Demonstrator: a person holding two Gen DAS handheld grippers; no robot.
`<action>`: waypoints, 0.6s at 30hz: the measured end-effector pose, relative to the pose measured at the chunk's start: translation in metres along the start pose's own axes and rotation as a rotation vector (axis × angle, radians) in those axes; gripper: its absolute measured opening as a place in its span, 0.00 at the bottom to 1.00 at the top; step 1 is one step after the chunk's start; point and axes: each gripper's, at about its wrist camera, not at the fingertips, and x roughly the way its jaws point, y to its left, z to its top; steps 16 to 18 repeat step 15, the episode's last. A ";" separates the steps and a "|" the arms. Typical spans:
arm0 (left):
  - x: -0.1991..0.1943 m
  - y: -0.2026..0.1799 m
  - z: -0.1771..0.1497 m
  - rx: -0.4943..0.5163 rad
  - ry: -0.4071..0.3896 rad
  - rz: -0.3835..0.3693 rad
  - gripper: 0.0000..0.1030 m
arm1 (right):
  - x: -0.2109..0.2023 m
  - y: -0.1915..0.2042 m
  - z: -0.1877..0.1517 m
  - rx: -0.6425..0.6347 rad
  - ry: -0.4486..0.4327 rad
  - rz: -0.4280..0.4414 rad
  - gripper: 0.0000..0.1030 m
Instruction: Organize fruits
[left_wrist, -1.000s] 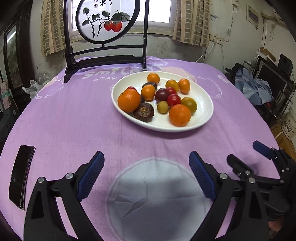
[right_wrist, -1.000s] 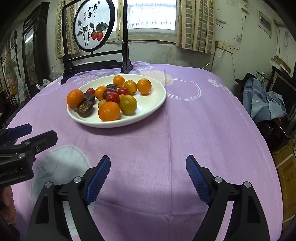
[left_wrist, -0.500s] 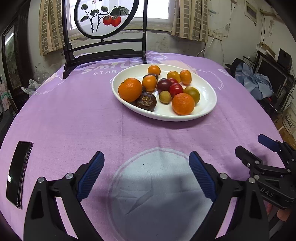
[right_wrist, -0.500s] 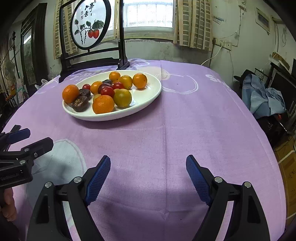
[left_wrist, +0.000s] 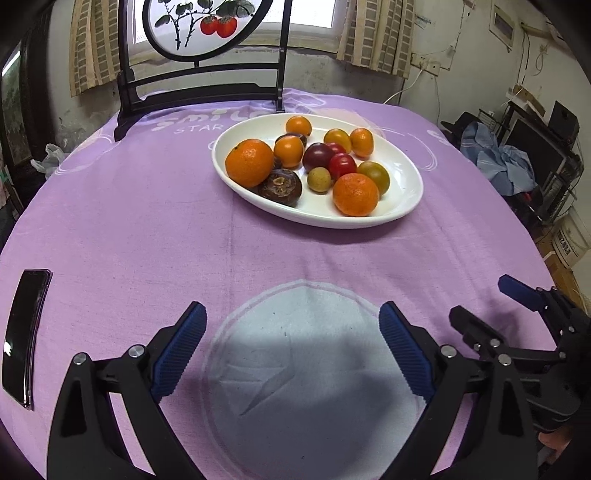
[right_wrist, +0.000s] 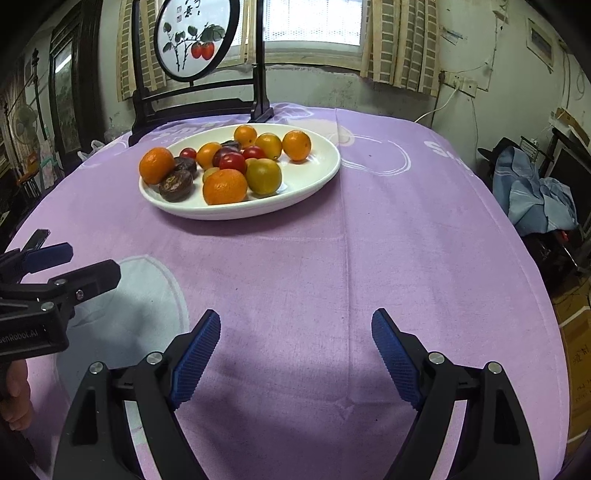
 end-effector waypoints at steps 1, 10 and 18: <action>-0.001 -0.001 -0.001 0.009 -0.009 0.008 0.90 | 0.000 0.001 0.000 -0.003 -0.001 -0.002 0.83; 0.007 -0.010 -0.005 0.046 0.049 -0.025 0.90 | 0.003 -0.003 -0.001 0.004 0.020 -0.015 0.83; 0.013 -0.004 -0.005 0.006 0.071 -0.003 0.90 | 0.007 -0.002 -0.002 0.000 0.038 -0.018 0.83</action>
